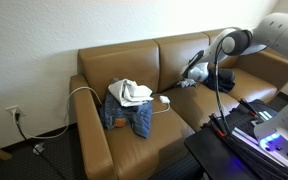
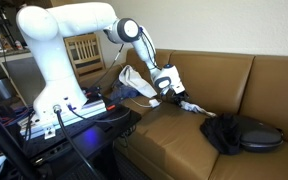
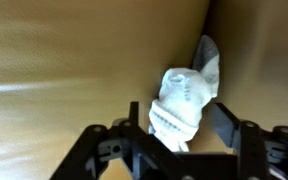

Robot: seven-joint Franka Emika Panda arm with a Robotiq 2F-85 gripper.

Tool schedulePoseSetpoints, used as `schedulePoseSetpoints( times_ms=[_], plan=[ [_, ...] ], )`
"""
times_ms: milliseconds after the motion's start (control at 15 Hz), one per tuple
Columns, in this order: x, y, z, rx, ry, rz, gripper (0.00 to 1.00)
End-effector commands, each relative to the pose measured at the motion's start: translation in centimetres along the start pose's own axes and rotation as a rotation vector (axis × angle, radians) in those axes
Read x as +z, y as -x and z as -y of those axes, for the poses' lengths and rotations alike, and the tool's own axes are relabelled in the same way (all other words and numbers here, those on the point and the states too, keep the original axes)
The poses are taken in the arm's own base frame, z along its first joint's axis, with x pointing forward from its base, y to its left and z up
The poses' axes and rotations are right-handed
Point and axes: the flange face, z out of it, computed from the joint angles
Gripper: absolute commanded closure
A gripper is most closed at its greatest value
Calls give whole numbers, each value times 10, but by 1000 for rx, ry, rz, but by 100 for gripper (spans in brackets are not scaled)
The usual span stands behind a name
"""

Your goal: Move the clothing to the left side of the sofa

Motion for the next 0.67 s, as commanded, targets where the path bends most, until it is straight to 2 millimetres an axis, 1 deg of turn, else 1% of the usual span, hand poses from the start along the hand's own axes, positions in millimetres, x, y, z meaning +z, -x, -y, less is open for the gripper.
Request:
schedulePoseSetpoints(
  times_ms=[0,200,267,333,400,467,533,600],
  plan=[
    [-4,12,4,12,-58,-18,55],
    [-7,16,8,25,-92,-22,75],
    [-7,11,6,33,-95,-21,83],
    [-7,11,5,41,-101,-22,89],
    [-7,8,4,51,-99,-22,97],
    [-6,4,2,55,-80,-24,99],
    [-4,-1,-3,52,-42,-39,61],
    [-8,-11,-2,49,-49,-76,65]
  ],
)
